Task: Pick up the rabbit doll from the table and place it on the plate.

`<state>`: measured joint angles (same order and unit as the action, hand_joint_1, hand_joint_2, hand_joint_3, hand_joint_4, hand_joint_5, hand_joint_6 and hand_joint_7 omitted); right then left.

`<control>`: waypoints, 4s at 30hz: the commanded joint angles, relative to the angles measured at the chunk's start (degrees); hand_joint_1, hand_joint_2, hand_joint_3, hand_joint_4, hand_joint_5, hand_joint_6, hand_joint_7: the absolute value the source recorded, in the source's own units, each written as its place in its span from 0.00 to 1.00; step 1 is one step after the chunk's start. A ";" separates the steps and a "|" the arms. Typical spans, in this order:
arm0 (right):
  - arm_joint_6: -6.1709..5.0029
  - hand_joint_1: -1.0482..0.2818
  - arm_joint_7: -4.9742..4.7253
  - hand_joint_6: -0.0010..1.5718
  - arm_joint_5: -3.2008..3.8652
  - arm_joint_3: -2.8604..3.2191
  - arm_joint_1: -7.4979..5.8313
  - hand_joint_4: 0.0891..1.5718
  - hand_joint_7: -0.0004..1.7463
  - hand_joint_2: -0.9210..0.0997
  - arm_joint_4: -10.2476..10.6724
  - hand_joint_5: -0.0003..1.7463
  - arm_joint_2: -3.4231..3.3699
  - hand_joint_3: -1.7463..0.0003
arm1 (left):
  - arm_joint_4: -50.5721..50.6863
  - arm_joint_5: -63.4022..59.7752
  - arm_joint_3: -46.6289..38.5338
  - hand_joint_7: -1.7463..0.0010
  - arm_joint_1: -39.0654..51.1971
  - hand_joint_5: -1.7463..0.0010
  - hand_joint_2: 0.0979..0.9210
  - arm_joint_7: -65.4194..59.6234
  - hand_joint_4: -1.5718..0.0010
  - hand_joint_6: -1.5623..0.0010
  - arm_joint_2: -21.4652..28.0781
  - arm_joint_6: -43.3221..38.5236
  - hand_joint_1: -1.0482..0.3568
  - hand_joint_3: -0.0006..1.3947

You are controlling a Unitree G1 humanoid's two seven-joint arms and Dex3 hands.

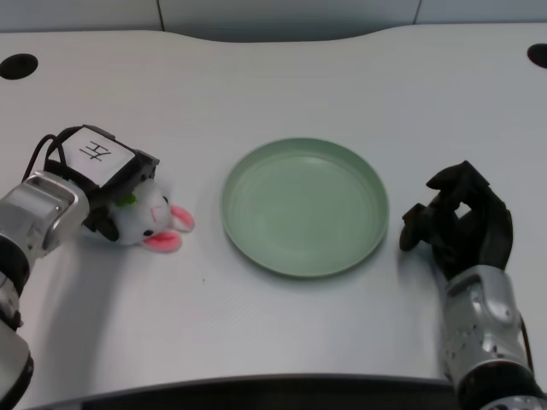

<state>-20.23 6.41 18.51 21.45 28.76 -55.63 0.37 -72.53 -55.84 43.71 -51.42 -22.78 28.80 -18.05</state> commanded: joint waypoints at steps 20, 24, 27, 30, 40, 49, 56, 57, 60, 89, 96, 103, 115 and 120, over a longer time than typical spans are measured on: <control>0.23 0.00 -0.43 0.74 -0.38 -0.28 -0.17 1.00 1.00 0.35 -0.28 0.85 -0.33 0.23 | 9.29 14.72 -15.03 0.00 0.86 0.00 0.97 1.66 0.43 0.57 6.96 -12.38 0.68 0.03; 0.42 0.00 -0.71 0.74 -0.50 -0.35 -0.07 1.00 1.00 0.34 -0.40 0.85 -0.32 0.23 | 15.00 16.30 -17.35 0.00 1.41 0.00 0.97 6.31 0.44 0.60 8.40 -11.25 0.70 0.03; 0.76 0.00 -0.90 0.74 -0.41 -0.48 -0.06 1.00 1.00 0.34 -0.08 0.86 -0.42 0.22 | 19.21 16.42 -18.67 0.00 2.11 0.00 0.98 8.72 0.45 0.60 9.17 -10.05 0.69 0.03; 0.38 0.00 -0.85 0.74 -0.59 -0.68 0.07 1.00 1.00 0.33 -0.54 0.86 -0.26 0.22 | 22.85 16.67 -20.05 0.00 1.98 0.00 0.99 11.65 0.45 0.59 9.04 -8.60 0.69 0.04; 0.07 0.00 -0.59 0.73 0.16 -0.09 0.86 1.00 1.00 0.35 -2.18 0.85 -0.15 0.24 | 24.99 11.44 -17.35 0.00 -4.99 0.00 0.96 14.28 0.45 0.60 2.34 -5.62 0.68 0.03; -0.50 0.00 -0.01 0.73 0.02 -0.25 0.46 1.00 1.00 0.35 -1.96 0.85 -0.21 0.24 | 17.92 9.37 -13.09 0.32 -10.74 0.00 0.93 15.45 0.44 0.49 -7.87 -3.46 0.59 0.01; 0.17 0.00 -0.09 0.73 0.96 0.48 0.40 1.00 1.00 0.37 -1.65 0.84 -0.77 0.26 | 11.65 9.65 -11.27 0.01 -12.77 0.00 0.99 16.36 0.41 0.56 -13.28 -4.43 0.61 0.03; 0.31 0.00 -0.21 0.73 1.02 0.55 0.39 1.00 1.00 0.36 -1.54 0.83 -0.83 0.26 | 11.08 9.62 -11.17 0.01 -12.84 0.00 0.99 16.23 0.41 0.56 -13.63 -4.50 0.61 0.03; 0.35 0.00 -0.32 0.73 0.81 0.42 0.38 1.00 1.00 0.37 -1.60 0.83 -0.78 0.25 | 9.71 9.29 -10.73 0.00 -12.81 0.00 0.98 15.72 0.41 0.57 -14.76 -3.92 0.61 0.03; -0.42 0.00 0.00 0.73 0.53 0.11 0.23 1.00 1.00 0.35 -1.61 0.84 -0.77 0.24 | 5.49 17.62 -13.02 1.00 -12.22 0.95 1.00 34.57 0.98 0.97 -16.47 -6.73 0.02 0.05; 0.29 0.00 -0.80 0.74 0.46 0.16 0.64 1.00 1.00 0.37 -1.80 0.83 -0.69 0.25 | 6.08 17.92 -13.40 1.00 -13.06 1.00 1.00 35.93 1.00 1.00 -16.02 -6.28 0.00 0.09; 0.23 0.00 -0.39 0.74 0.46 0.14 0.95 1.00 1.00 0.38 -2.26 0.84 -0.38 0.24 | 8.73 20.32 -15.88 1.00 -13.42 1.00 1.00 37.67 1.00 1.00 -13.07 -8.32 0.00 0.09; -0.24 0.00 -0.15 0.73 0.38 0.13 1.26 1.00 1.00 0.37 -2.93 0.84 -0.16 0.23 | 15.39 26.42 -22.73 1.00 -10.29 1.00 1.00 43.15 1.00 1.00 -2.94 -6.07 0.00 0.09; -0.01 0.00 -0.08 0.74 0.50 0.18 1.04 1.00 1.00 0.37 -2.63 0.84 -0.21 0.24 | 18.13 32.52 -27.66 1.00 -4.66 1.00 1.00 45.80 0.99 0.99 -0.36 -4.95 0.00 0.12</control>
<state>-20.24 6.04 18.89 21.57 29.81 -58.36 0.42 -55.37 -24.97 17.19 -58.25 21.88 27.81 -23.60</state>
